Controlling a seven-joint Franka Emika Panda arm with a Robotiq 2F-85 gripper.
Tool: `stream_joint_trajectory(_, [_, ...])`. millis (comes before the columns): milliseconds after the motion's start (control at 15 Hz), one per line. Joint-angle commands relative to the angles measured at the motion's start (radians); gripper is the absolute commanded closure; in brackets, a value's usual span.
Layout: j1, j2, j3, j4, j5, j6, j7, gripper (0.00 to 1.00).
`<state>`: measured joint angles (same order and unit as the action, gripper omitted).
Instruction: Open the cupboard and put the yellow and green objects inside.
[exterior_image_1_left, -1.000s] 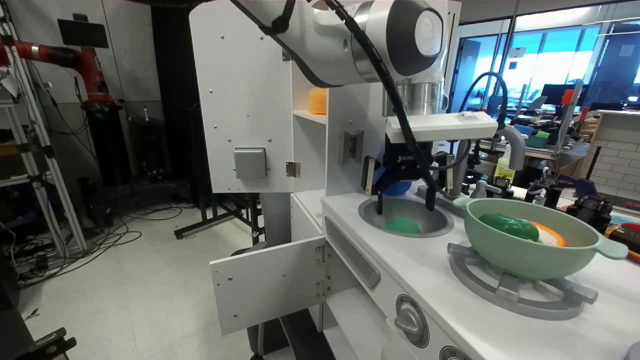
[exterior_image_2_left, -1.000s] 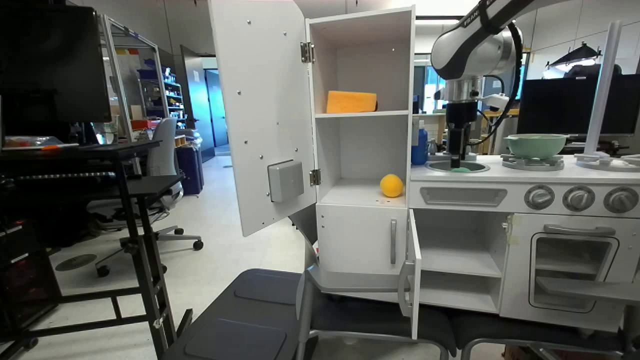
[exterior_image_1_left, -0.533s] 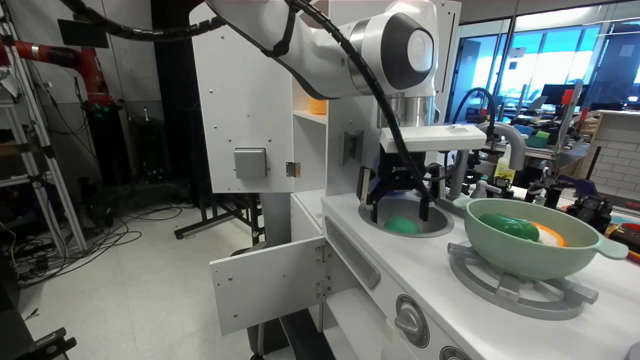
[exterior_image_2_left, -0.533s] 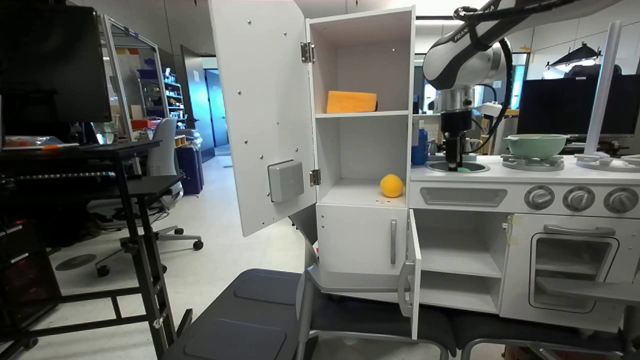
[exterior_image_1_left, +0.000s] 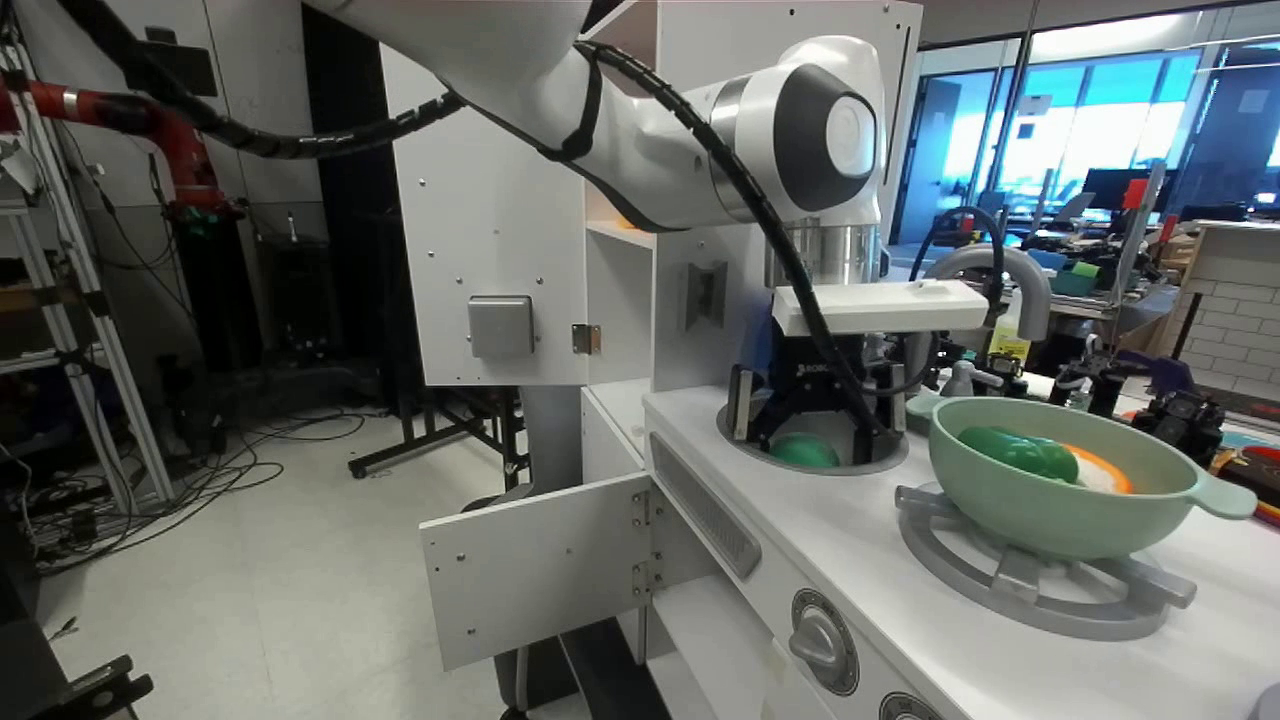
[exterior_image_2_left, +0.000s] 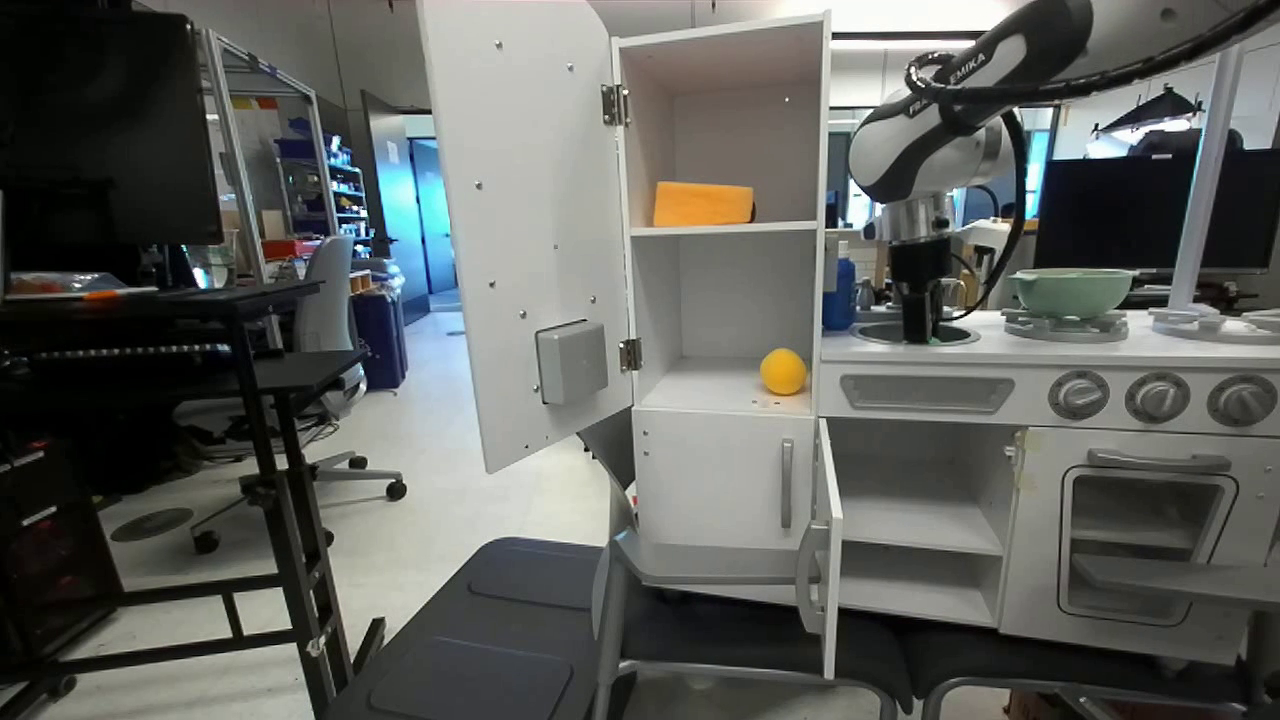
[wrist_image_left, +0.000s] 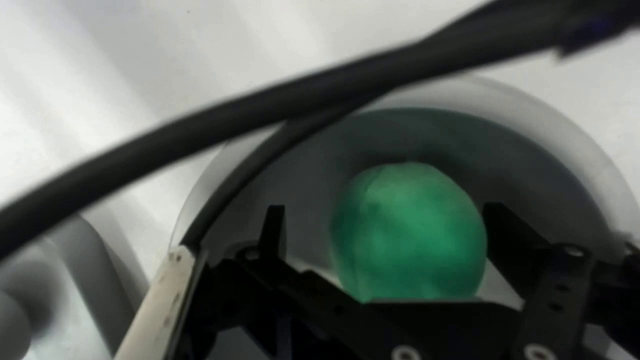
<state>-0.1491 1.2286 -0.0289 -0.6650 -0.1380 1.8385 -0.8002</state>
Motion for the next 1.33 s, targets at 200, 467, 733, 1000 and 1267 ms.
stream_joint_trajectory(200, [0.004,0.062,-0.015,0.113,-0.009,-0.042,0.002,0.47])
stream_joint_trajectory(467, [0.007,0.052,-0.022,0.116,-0.008,-0.050,0.001,0.77])
stream_joint_trajectory(733, [0.013,0.010,-0.025,0.096,-0.009,-0.069,0.001,0.94])
stream_joint_trajectory(1000, [0.043,-0.074,-0.033,0.065,-0.025,-0.088,0.005,0.93])
stream_joint_trajectory(1267, [0.075,-0.163,-0.040,0.034,-0.055,-0.117,-0.003,0.93])
